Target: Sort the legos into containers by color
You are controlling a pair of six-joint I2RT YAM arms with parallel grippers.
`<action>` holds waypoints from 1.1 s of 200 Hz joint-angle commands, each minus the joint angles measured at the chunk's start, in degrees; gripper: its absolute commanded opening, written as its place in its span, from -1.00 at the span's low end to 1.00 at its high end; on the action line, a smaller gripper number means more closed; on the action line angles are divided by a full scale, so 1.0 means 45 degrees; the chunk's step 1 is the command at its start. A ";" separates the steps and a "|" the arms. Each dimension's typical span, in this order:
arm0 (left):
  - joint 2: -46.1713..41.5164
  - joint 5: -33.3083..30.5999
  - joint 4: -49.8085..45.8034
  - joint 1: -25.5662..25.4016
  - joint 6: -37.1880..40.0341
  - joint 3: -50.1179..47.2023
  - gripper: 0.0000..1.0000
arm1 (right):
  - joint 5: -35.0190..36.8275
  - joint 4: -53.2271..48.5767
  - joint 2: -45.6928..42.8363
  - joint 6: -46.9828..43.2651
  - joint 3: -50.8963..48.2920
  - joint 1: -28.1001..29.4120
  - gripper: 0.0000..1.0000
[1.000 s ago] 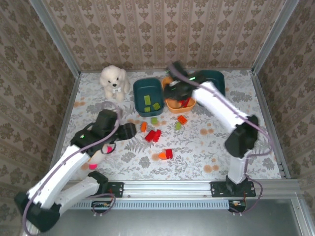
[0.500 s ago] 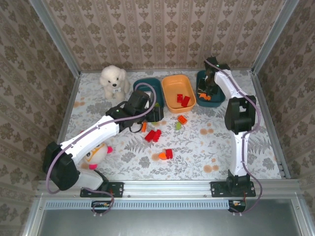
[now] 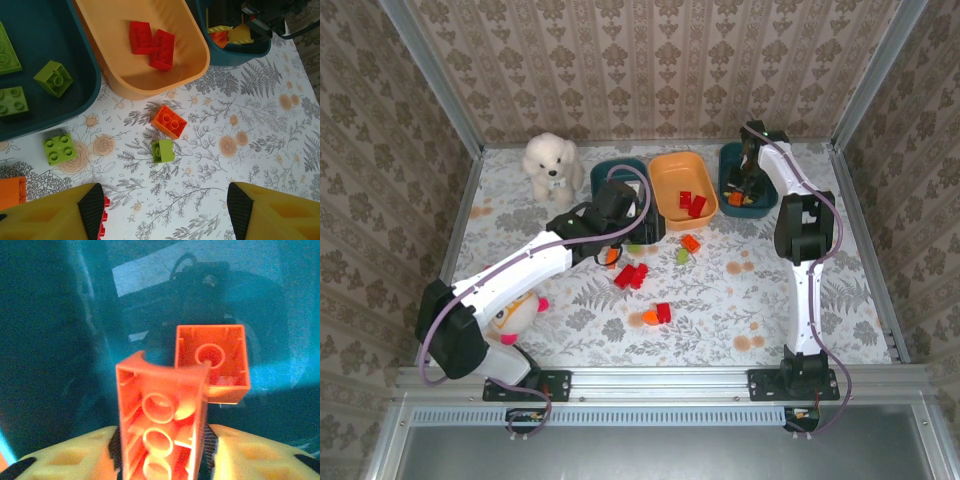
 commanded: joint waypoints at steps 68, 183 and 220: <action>-0.0622 -0.0621 -0.1165 0.0600 0.0151 0.0457 0.41 | 0.0850 0.0828 -0.4068 0.0166 -0.0817 0.0914 0.16; -0.0647 0.1769 -0.2520 0.0227 0.4864 -0.1843 0.29 | -0.1402 0.7848 -1.5761 0.0017 -1.6101 0.6063 0.23; 0.1016 0.1824 -0.3185 -0.2059 0.7572 -0.1230 0.34 | -0.1693 0.6571 -1.8058 0.0593 -1.8128 0.6173 0.23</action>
